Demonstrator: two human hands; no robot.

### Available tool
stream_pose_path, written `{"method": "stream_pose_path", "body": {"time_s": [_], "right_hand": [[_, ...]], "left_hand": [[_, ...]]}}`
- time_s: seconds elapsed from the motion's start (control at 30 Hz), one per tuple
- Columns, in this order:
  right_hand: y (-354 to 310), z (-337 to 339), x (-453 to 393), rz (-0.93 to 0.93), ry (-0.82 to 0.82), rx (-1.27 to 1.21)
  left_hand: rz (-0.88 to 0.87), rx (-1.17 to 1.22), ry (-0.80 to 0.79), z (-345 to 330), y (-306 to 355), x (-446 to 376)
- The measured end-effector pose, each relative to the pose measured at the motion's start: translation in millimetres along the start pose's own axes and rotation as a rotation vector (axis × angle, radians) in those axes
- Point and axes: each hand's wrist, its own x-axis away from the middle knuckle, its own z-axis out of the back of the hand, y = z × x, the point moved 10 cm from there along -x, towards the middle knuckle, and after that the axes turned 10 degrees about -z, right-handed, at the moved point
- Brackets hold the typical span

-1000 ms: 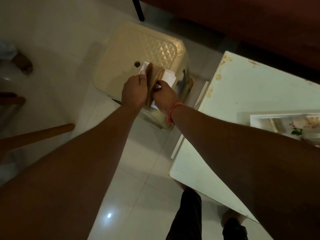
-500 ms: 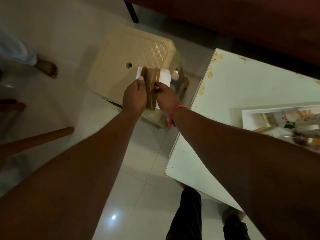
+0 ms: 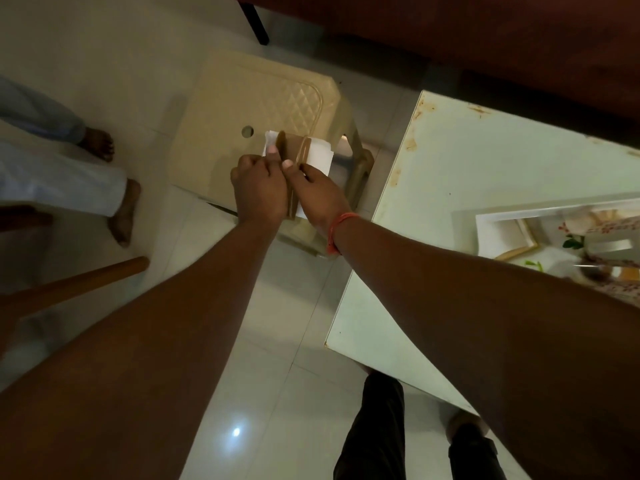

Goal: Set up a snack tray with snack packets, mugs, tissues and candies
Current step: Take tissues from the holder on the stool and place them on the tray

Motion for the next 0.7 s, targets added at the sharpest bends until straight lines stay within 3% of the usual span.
{"method": "stream_pose_path", "body": {"time_s": [0.1, 0.33, 0.47, 0.7], "right_hand": [[-8.3, -7.5, -1.1, 0.037, -0.043, 0.052], [-16.4, -43.4, -15.2, 0.009, -0.222, 0.091], [-20.0, -36.8, -15.5, 0.039, -0.159, 0.140], [-44.8, -17.6, -0.7, 0.208, 0.076, 0.256]], "left_hand": [[0.026, 0.046, 0.080, 8.4, -7.9, -1.3], [0.142, -0.044, -0.060, 10.2, -35.1, -11.0], [0.096, -0.022, -0.074, 13.0, -36.1, -14.7], [-0.017, -0.107, 0.051, 24.9, -16.9, -11.9]]}}
